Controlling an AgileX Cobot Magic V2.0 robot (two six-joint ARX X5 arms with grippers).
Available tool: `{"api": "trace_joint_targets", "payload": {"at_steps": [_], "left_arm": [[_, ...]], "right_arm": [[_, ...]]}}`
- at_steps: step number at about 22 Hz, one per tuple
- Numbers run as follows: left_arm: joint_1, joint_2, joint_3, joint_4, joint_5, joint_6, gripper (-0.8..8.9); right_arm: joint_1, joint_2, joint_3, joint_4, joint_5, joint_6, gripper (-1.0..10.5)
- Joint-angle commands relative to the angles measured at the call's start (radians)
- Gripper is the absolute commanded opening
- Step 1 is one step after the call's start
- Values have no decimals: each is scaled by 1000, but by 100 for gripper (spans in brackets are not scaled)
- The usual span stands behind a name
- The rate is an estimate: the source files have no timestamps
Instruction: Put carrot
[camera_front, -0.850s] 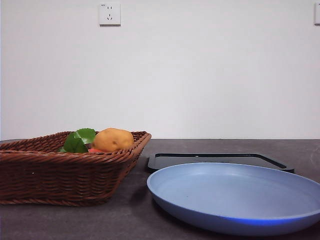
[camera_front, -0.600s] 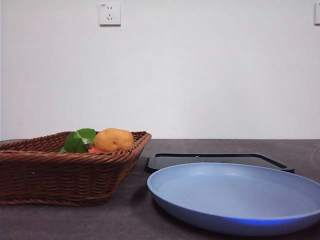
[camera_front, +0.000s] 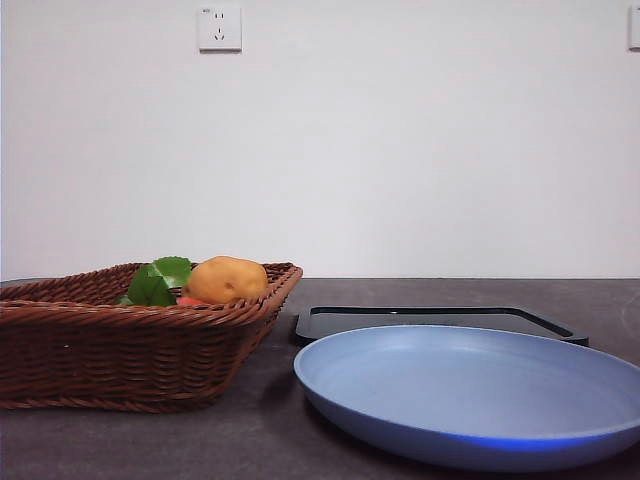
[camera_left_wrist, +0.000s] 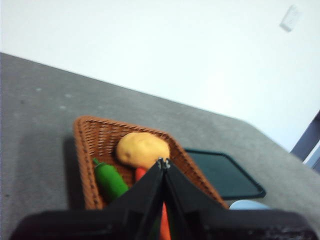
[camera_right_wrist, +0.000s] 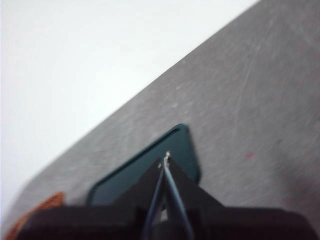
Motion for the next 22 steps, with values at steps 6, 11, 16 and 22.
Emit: {"api": "trace_joint_targets", "payload": {"at_steps": [6,11,16,22], "left_arm": [[3,27,56,-83,-7,-117,7],[2,139,194,-196,-54,-22,7],[1,318,346,-227,-53,90,6],[-6,547,511,-283,7,230,6]], "right_arm": [[2,21,39,-13,-261,100,3],[1,97,164,-141,-307,87,3],[2,222,312,-247,-314,-11,3],[2,391,493,-374,-314,-167,3]]}}
